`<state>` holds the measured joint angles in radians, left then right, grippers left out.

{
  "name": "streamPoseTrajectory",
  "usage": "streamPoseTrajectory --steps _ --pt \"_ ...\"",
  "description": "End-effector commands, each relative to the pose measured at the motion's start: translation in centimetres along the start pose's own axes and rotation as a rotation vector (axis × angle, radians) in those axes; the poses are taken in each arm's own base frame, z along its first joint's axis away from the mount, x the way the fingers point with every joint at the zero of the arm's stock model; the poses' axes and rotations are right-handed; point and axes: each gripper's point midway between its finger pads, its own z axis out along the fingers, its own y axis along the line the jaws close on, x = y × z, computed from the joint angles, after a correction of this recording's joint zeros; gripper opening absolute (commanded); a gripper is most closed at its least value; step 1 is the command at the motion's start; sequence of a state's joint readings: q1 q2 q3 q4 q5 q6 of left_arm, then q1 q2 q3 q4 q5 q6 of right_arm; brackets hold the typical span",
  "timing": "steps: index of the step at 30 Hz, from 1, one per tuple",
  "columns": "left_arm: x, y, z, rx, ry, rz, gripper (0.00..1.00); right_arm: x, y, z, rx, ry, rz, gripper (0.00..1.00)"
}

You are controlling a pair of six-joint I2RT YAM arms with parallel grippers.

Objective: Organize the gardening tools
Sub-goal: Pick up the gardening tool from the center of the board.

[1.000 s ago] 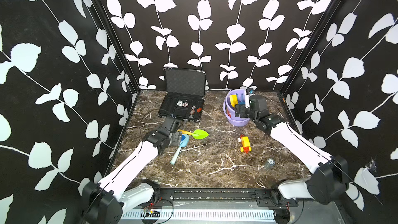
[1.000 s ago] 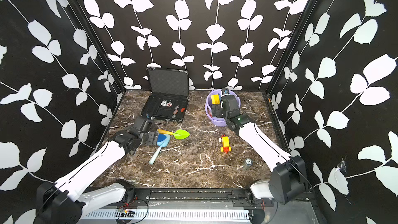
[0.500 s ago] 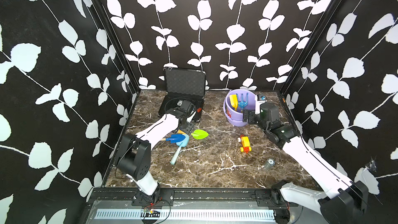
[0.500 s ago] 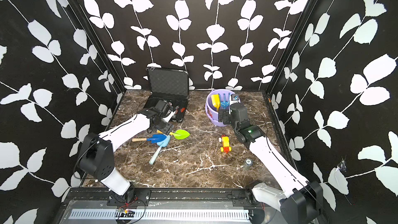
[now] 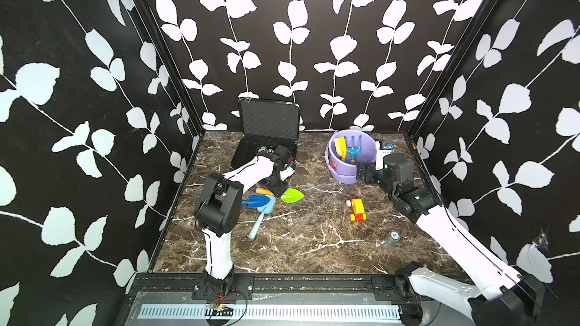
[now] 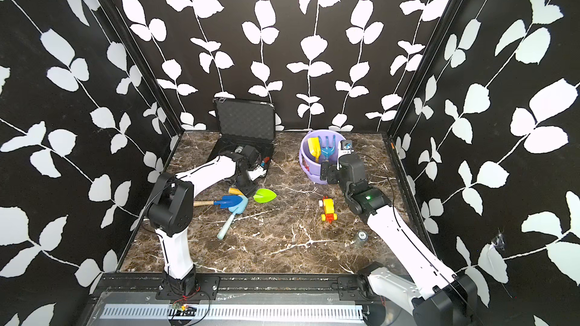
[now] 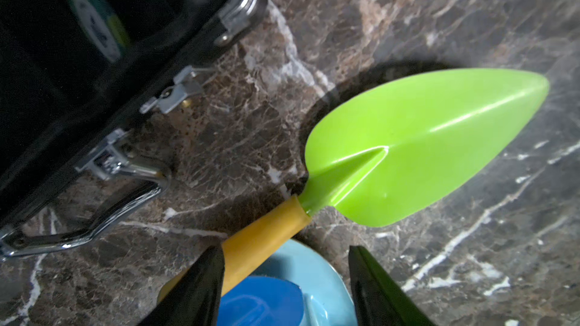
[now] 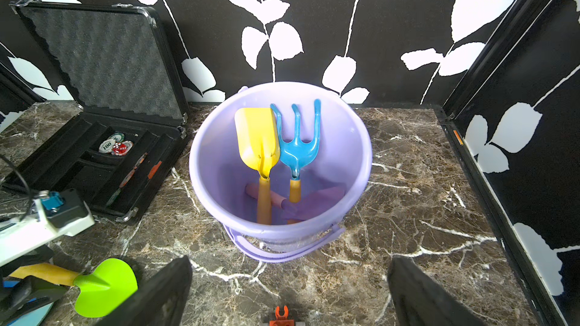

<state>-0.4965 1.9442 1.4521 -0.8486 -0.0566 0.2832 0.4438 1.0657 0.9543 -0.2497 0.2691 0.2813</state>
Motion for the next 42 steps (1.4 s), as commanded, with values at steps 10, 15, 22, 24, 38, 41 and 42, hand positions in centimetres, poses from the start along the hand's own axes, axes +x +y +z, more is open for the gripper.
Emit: streamPoseTrajectory --steps 10,15,22,24,38,41,42 --pt "1.6 -0.3 1.1 0.035 0.117 0.077 0.65 -0.7 -0.1 -0.5 -0.007 -0.035 0.01 1.0" --pt "2.3 -0.2 1.7 0.027 0.147 0.097 0.63 -0.8 0.0 -0.7 -0.02 -0.046 0.016 0.99" --pt "2.4 0.0 2.8 0.021 0.182 0.109 0.57 -0.8 0.1 -0.7 -0.025 -0.049 0.018 0.99" --pt "2.4 -0.1 3.2 0.026 0.191 0.115 0.57 -0.8 0.2 -0.7 -0.026 -0.048 0.017 1.0" --pt "0.0 -0.7 4.1 0.033 0.156 0.139 0.33 -0.5 0.2 -0.2 -0.02 -0.039 0.012 0.99" --pt "-0.7 -1.2 4.3 0.038 0.133 0.144 0.27 -0.6 0.1 -0.4 -0.018 -0.045 0.014 0.99" --pt "-1.0 -1.5 4.3 0.041 0.122 0.147 0.25 -0.6 0.0 -0.5 -0.018 -0.048 0.015 0.99"
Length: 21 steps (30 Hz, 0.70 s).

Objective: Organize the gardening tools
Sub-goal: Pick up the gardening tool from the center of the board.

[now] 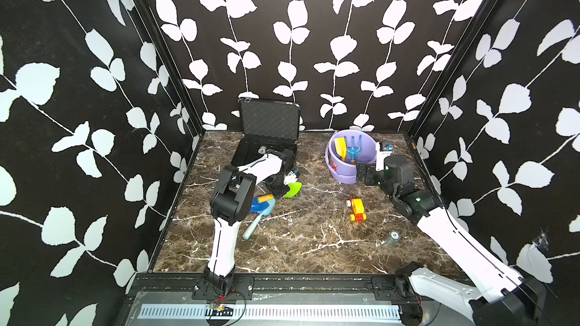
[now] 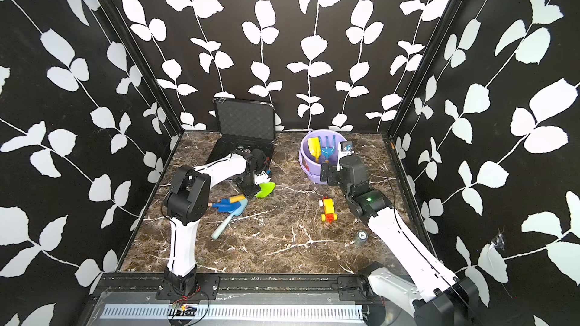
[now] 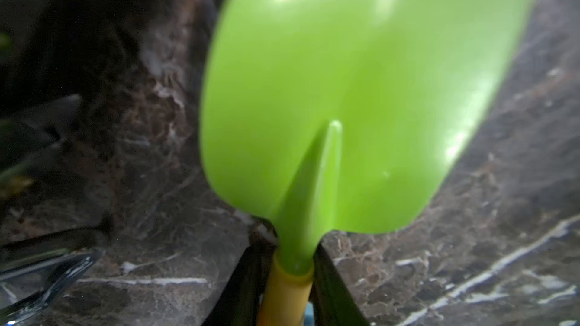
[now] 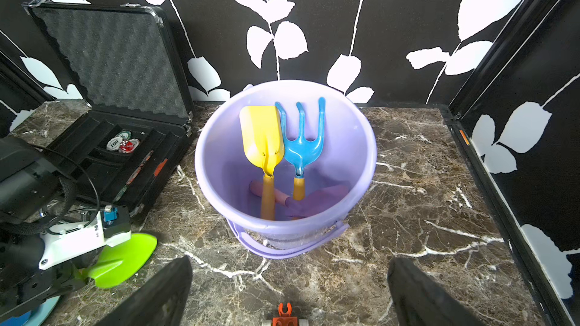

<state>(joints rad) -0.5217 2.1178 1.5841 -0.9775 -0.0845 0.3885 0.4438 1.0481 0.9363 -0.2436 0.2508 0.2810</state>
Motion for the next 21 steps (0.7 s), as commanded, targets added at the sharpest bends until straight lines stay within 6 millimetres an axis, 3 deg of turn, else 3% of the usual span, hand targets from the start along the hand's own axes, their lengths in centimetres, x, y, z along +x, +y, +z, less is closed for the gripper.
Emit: streamPoseTrajectory --steps 1,7,10,21 --pt "-2.0 -0.5 0.9 0.005 -0.052 0.01 0.23 -1.0 -0.2 -0.3 0.001 -0.049 0.015 1.0" --pt "-3.8 -1.8 0.5 0.016 -0.093 0.043 0.05 -0.9 -0.2 -0.3 0.0 -0.051 0.024 1.0" --pt "-4.5 -2.6 -0.1 0.023 -0.116 0.06 0.0 -0.9 -0.2 -0.4 0.001 -0.054 0.029 0.99" --pt "-6.5 -5.4 -4.4 0.038 -0.287 0.091 0.0 -1.0 -1.5 -1.7 0.045 -0.106 0.076 0.99"
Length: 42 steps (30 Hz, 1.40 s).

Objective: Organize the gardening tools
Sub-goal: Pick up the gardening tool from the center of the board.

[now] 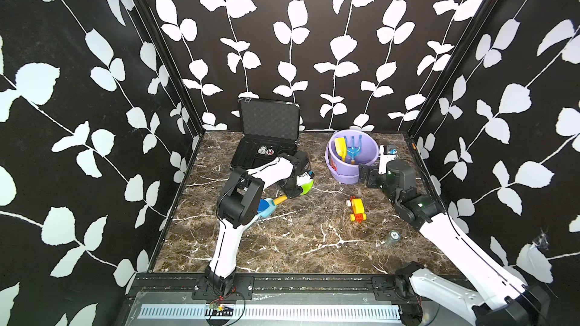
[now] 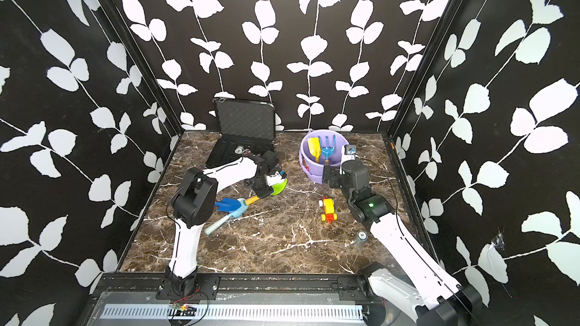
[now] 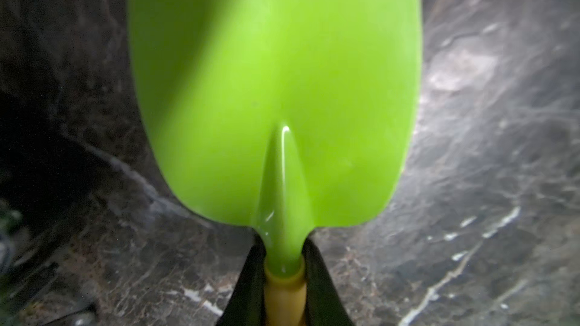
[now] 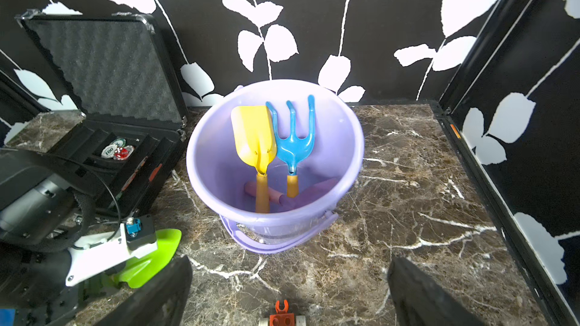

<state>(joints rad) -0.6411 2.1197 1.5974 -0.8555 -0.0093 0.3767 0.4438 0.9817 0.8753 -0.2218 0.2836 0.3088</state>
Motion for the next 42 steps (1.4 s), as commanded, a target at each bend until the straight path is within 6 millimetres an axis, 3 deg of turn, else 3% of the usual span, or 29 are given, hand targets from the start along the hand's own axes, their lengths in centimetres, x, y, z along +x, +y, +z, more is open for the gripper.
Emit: streamPoseTrajectory --steps 1,18,25,31,42 --pt "-1.9 -0.9 -3.5 0.009 -0.149 -0.018 0.0 -1.6 -0.5 -0.8 0.012 -0.075 0.044 0.99" --pt "-4.4 -1.1 -8.9 -0.118 -0.469 -0.099 0.0 -0.4 2.2 0.3 -0.122 -0.016 0.07 0.99" --pt "-5.0 -1.8 -10.4 -0.095 -0.592 -0.114 0.0 0.4 6.0 1.5 -0.316 0.044 0.11 0.94" --pt "-5.4 -2.7 -10.9 -0.044 -0.663 -0.119 0.0 1.1 9.7 2.4 -0.51 0.096 0.162 0.7" --pt "-5.7 -4.8 -11.4 0.068 -0.721 -0.094 0.0 3.5 14.0 5.3 -0.713 0.22 0.209 0.63"
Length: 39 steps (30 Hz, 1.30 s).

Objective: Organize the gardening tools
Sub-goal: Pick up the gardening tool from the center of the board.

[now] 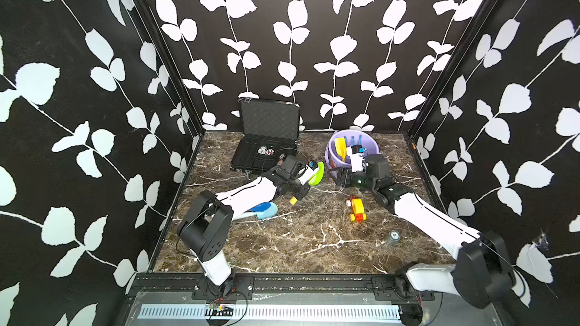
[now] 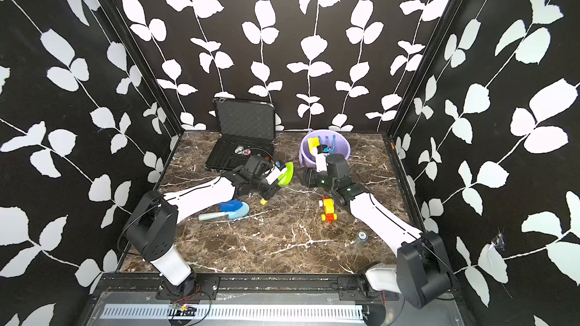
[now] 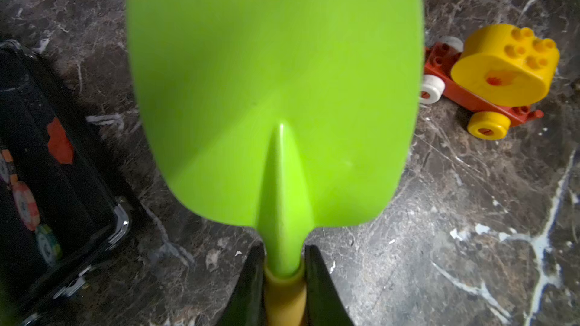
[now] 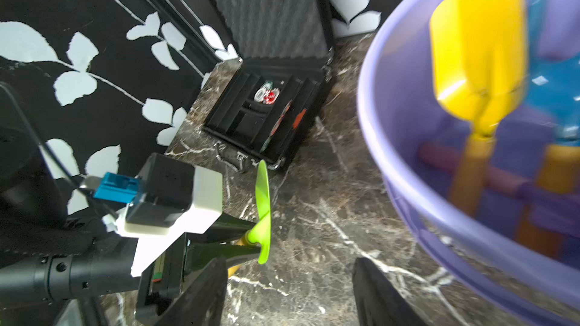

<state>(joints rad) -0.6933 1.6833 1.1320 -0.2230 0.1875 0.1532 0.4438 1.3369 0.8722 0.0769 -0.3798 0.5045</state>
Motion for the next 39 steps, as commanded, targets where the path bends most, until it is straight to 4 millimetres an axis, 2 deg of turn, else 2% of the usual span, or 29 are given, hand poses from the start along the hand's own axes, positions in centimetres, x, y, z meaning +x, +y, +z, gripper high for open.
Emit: streamPoseTrajectory --steps 1,12,15,24,29,33,36,39 --pt "-1.9 -1.2 -1.5 0.057 -0.083 0.01 0.0 -1.8 2.2 0.8 -0.122 -0.031 -0.008 0.62" --pt "-1.7 -2.9 -1.7 0.151 -0.088 0.017 0.0 -0.2 2.7 4.5 -0.097 0.067 -0.07 0.53" --pt "-1.6 -2.8 -1.8 0.144 -0.095 0.007 0.0 0.0 3.1 4.9 -0.086 0.079 -0.094 0.45" --pt "-1.5 -2.8 -2.4 0.13 -0.129 -0.024 0.0 0.5 3.4 5.5 -0.063 0.086 -0.127 0.09" --pt "-1.9 -2.6 -3.5 0.106 -0.17 -0.042 0.01 0.2 3.5 5.4 -0.06 0.075 -0.134 0.0" --pt "-1.9 -2.4 -4.4 0.08 -0.207 -0.067 0.26 0.3 3.5 5.3 -0.054 0.074 -0.144 0.0" --pt "-1.9 -2.3 -5.0 0.066 -0.235 -0.085 0.49 0.4 3.6 5.2 -0.044 0.074 -0.164 0.0" --pt "-1.7 -1.9 -5.9 0.034 -0.262 -0.108 0.77 0.2 3.6 4.9 -0.022 0.064 -0.187 0.0"
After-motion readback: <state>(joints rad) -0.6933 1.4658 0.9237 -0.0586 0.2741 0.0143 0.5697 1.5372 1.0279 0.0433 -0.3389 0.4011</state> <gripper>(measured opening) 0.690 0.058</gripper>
